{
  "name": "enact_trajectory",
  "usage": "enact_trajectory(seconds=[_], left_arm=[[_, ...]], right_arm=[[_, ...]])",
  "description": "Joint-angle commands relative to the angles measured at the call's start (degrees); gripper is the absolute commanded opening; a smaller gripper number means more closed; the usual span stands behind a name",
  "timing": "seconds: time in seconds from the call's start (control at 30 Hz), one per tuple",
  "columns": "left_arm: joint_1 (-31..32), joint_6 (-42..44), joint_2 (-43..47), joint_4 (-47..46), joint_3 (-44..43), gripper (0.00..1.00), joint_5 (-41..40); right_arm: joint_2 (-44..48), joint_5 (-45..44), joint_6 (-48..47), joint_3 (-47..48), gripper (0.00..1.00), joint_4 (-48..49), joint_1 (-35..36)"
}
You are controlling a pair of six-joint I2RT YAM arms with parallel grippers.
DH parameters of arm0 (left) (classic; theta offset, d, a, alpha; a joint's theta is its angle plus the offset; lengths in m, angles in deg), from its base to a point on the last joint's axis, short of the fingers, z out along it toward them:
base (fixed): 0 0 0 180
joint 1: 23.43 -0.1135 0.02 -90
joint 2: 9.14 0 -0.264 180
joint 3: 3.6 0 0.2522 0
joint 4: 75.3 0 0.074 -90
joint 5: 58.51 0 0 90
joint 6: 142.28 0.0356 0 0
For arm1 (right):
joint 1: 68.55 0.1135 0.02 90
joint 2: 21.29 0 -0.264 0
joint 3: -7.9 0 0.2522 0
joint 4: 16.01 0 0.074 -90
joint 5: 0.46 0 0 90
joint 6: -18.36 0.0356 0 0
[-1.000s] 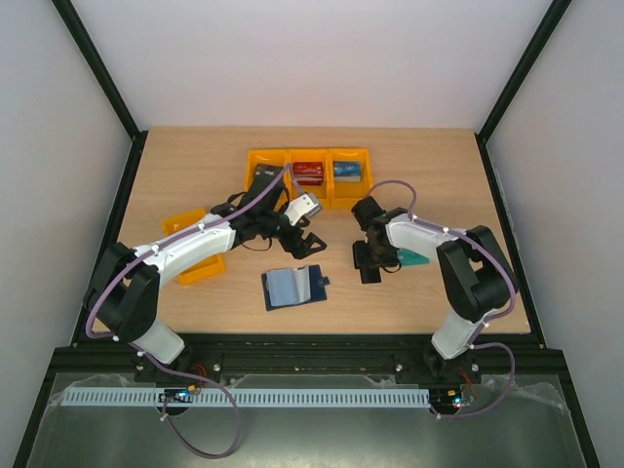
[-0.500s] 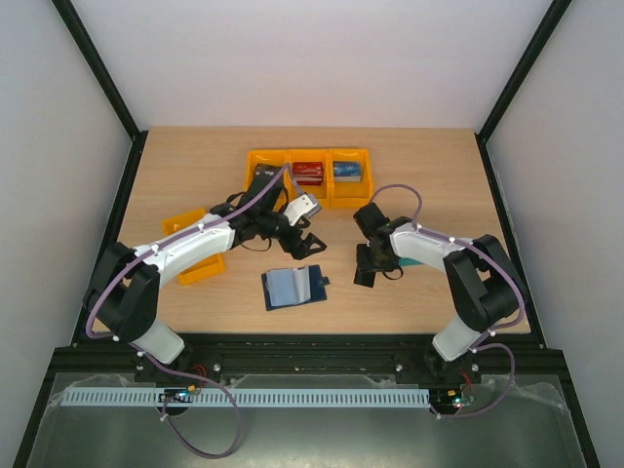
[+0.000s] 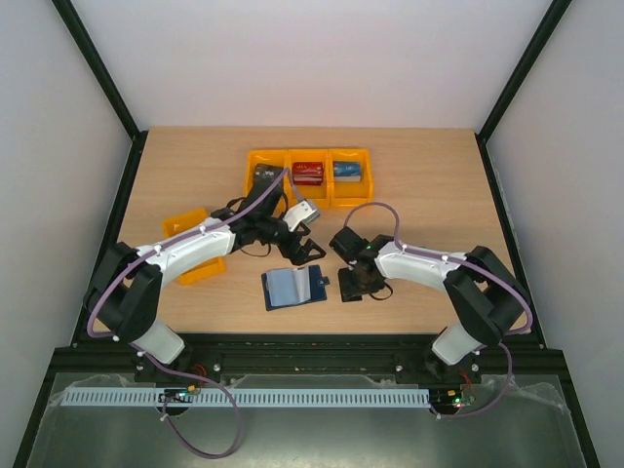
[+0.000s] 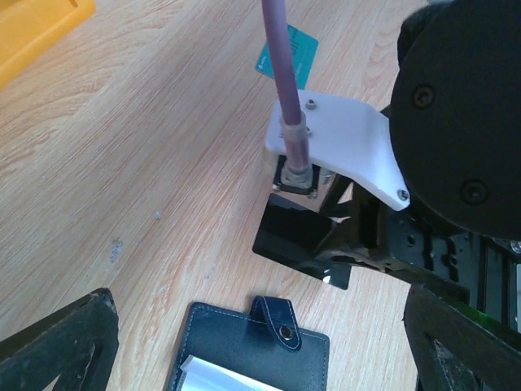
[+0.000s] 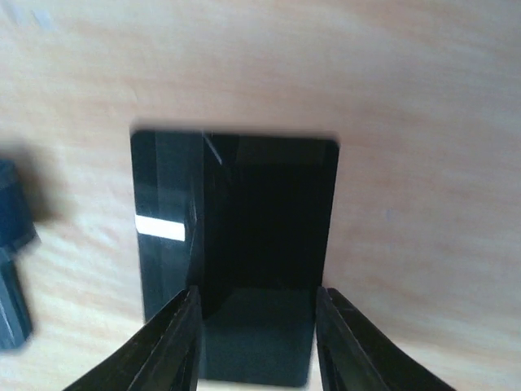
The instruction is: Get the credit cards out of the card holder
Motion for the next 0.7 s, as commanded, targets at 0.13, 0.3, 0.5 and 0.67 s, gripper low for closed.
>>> enact_trajectory(seconds=[0.13, 0.3, 0.5, 0.67], left_arm=[[0.1, -1.2, 0.0, -2.2, 2.1, 0.96, 1.8], [0.1, -1.4, -0.3, -2.5, 2.7, 0.96, 0.7], [0.0, -1.0, -0.4, -2.6, 3.1, 0.96, -0.4], [0.0, -0.5, -0.4, -2.7, 3.4, 0.97, -0.8]], right_arm=[[-0.2, -0.2, 0.1, 8.1, 0.42, -15.1, -0.4], [-6.1, -1.7, -1.0, 11.8, 0.35, -6.1, -3.8], [-12.3, -2.0, -2.4, 11.6, 0.08, -1.3, -5.8], [-7.9, -0.4, 1.1, 4.1, 0.02, -3.1, -4.4]])
